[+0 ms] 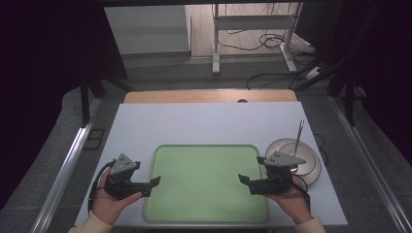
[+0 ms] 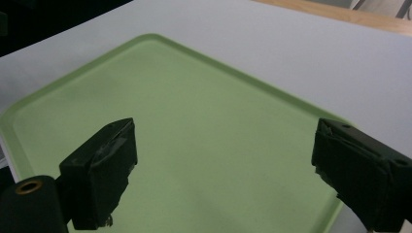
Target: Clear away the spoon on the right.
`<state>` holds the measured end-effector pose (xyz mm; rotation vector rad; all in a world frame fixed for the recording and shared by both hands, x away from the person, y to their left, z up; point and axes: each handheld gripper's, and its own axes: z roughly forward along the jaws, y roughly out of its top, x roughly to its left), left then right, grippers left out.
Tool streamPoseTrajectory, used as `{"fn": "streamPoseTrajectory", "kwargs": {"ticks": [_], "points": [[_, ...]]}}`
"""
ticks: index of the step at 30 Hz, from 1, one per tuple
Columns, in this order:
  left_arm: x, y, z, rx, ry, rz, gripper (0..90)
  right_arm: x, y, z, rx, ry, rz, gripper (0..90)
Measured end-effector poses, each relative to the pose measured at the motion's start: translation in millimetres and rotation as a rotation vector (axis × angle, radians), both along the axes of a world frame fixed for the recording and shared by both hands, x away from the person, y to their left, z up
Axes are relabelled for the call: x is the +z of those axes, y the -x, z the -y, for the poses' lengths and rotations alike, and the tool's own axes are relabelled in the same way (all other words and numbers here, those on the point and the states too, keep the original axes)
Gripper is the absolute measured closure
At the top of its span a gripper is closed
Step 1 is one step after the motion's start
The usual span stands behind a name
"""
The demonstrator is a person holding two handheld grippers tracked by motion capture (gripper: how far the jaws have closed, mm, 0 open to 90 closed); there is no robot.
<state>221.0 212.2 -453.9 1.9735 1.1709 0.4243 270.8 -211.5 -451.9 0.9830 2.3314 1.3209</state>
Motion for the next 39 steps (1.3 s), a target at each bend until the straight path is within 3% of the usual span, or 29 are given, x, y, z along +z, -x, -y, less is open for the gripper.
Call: {"fn": "streamPoseTrajectory", "kwargs": {"ticks": [8, 13, 19, 24, 39], "points": [[-4.8, 1.3, 5.5, -0.015, -0.029, -0.008, 12.4, -0.2, -2.4, 1.1, 0.008, -0.008, -0.005, 11.2], [-3.6, 5.7, 3.1, -0.011, -0.031, 0.011, 12.4, 3.2, -3.3, 0.3, -0.002, -0.009, -0.014, 13.7], [-3.9, 10.3, 0.3, 0.013, -0.041, 0.018, 12.5, 8.1, 1.5, -5.7, 0.007, 0.012, -0.001, 15.5], [-2.9, 9.7, -0.5, 0.022, -0.044, 0.019, 12.6, 10.5, 1.3, -5.2, 0.004, -0.005, -0.016, 16.1], [-6.0, 13.1, -1.2, 0.01, -0.061, 0.021, 12.6, 19.3, -11.2, 3.7, -0.022, -0.023, -0.018, 17.7]]}}
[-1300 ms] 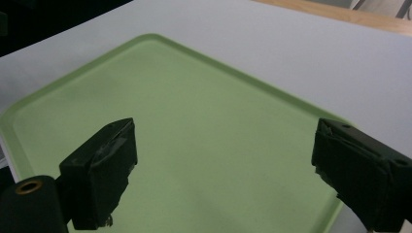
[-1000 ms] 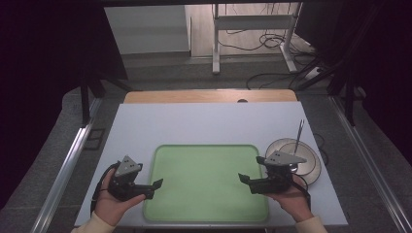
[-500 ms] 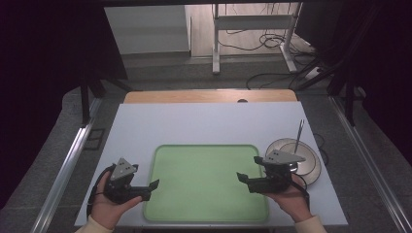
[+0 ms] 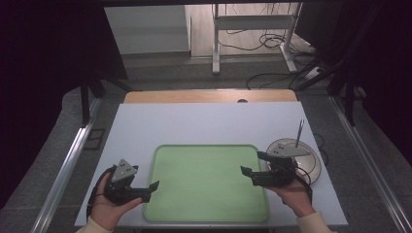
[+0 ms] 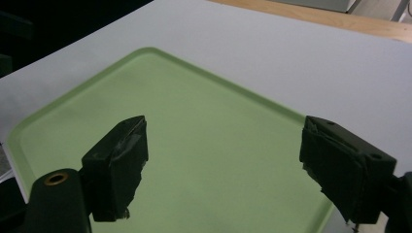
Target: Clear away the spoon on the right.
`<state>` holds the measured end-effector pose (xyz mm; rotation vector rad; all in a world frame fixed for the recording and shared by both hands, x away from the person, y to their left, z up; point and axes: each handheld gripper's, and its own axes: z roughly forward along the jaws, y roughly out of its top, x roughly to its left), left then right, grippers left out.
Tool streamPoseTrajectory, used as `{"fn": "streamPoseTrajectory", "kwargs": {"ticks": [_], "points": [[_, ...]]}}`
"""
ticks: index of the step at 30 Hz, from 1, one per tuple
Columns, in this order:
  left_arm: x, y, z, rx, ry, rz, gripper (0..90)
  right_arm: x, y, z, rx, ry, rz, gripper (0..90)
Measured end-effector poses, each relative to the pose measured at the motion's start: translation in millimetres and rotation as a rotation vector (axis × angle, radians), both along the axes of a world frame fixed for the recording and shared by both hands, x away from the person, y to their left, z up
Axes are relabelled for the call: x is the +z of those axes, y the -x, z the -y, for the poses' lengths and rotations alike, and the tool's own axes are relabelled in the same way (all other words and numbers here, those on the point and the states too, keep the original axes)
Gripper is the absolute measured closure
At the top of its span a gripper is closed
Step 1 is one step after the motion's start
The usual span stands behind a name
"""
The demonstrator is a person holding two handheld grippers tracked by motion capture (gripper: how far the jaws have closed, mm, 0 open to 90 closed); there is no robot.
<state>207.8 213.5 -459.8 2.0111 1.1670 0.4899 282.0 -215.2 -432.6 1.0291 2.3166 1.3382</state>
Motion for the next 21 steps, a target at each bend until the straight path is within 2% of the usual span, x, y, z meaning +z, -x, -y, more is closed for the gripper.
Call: {"fn": "streamPoseTrajectory", "kwargs": {"ticks": [1, 4, 18, 21], "points": [[0.2, 0.4, -1.3, 0.0, -0.001, 0.001, 12.6, 4.5, -1.0, 1.3, -0.003, 0.001, 0.016, 17.7], [1.1, -1.2, -3.6, 0.005, 0.008, 0.006, 12.7, 9.0, -2.7, 3.8, -0.005, -0.002, 0.025, 17.7], [-3.0, -9.9, 0.4, -0.008, 0.001, -0.004, 12.9, 22.1, -11.2, 18.1, -0.032, -0.012, 0.038, 17.4], [-4.4, -7.8, -0.7, -0.01, -0.001, -0.001, 13.0, 28.6, -15.5, 21.1, -0.039, -0.025, 0.059, 17.1]]}}
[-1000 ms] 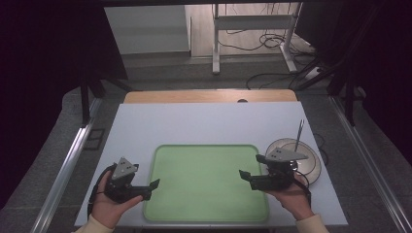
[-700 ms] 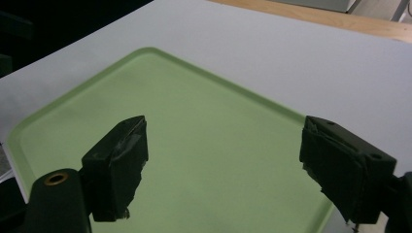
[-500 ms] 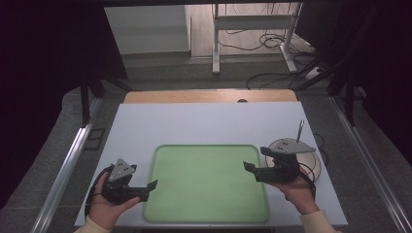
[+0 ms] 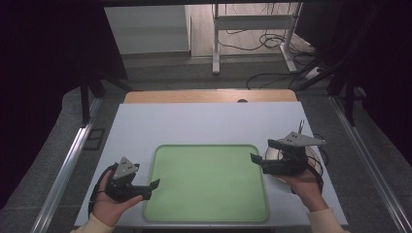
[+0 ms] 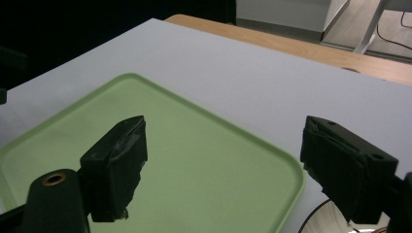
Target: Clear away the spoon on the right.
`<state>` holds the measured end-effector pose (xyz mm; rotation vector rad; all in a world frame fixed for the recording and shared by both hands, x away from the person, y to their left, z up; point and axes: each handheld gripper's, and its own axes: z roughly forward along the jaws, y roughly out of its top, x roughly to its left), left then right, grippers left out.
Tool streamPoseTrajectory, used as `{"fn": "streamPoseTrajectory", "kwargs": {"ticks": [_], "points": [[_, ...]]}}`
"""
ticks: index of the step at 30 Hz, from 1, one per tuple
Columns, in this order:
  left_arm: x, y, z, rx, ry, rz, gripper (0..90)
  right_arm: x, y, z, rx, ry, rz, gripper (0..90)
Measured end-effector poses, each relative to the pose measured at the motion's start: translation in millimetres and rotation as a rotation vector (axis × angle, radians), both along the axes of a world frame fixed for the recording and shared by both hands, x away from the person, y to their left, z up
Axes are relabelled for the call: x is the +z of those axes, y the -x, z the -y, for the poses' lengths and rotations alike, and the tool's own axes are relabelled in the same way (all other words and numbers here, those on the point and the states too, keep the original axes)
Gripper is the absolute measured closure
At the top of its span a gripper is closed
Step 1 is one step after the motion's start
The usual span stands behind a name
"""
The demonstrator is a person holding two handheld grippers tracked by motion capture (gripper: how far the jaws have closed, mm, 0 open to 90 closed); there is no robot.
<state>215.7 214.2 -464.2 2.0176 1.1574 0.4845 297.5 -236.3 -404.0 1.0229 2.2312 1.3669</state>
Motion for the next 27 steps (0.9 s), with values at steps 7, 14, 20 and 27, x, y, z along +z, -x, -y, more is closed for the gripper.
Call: {"fn": "streamPoseTrajectory", "kwargs": {"ticks": [7, 14, 20, 27], "points": [[0.4, 4.2, -2.7, 0.011, 0.002, 0.005, 13.0, 7.8, -6.3, 2.7, 0.003, -0.013, 0.014, 17.1], [0.7, 3.8, 0.3, 0.005, -0.005, 0.011, 12.9, 13.7, -16.1, -0.8, -0.008, -0.028, -0.002, 17.1], [1.8, 2.3, -0.3, 0.003, -0.005, 0.015, 12.9, 23.4, -25.0, -4.9, -0.015, 0.005, 0.008, 15.6], [2.7, 2.0, -3.0, 0.005, 0.003, 0.025, 13.0, 26.5, -34.0, -1.4, -0.022, 0.029, -0.016, 14.9]]}}
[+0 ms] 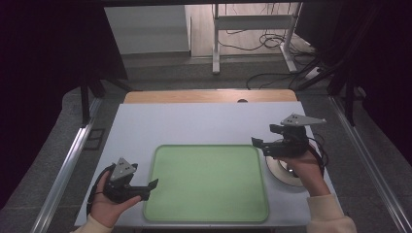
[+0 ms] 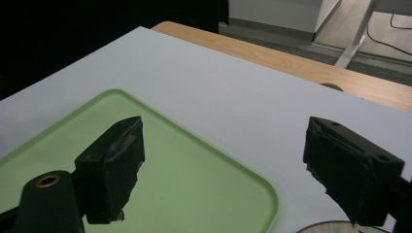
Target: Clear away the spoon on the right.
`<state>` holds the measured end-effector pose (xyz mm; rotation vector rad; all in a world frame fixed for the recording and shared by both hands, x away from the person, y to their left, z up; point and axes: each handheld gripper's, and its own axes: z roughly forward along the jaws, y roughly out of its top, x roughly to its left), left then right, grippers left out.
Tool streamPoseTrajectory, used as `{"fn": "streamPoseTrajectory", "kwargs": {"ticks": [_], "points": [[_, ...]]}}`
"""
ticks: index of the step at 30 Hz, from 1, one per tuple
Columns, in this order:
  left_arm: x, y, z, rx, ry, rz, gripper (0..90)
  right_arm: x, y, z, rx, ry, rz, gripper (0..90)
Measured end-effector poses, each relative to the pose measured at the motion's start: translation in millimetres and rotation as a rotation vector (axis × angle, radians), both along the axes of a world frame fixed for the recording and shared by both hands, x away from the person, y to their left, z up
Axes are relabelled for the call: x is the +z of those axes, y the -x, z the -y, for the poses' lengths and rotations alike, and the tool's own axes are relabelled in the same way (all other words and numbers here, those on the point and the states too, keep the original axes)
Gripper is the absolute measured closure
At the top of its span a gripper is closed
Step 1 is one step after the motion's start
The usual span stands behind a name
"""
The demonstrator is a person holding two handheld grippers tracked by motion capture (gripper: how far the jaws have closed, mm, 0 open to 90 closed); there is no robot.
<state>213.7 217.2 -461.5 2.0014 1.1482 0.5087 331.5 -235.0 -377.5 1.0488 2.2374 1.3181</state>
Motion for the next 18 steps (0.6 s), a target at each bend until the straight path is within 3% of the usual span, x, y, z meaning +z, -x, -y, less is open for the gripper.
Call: {"fn": "streamPoseTrajectory", "kwargs": {"ticks": [10, 18], "points": [[-0.1, 1.1, 2.1, 0.0, -0.008, 0.0, 13.0, -2.5, -8.0, 22.9, -0.055, -0.013, -0.008, 14.9], [-0.8, -0.2, 3.2, 0.001, -0.012, -0.003, 13.1, 4.1, -8.9, 47.9, -0.114, -0.036, 0.014, 15.0]]}}
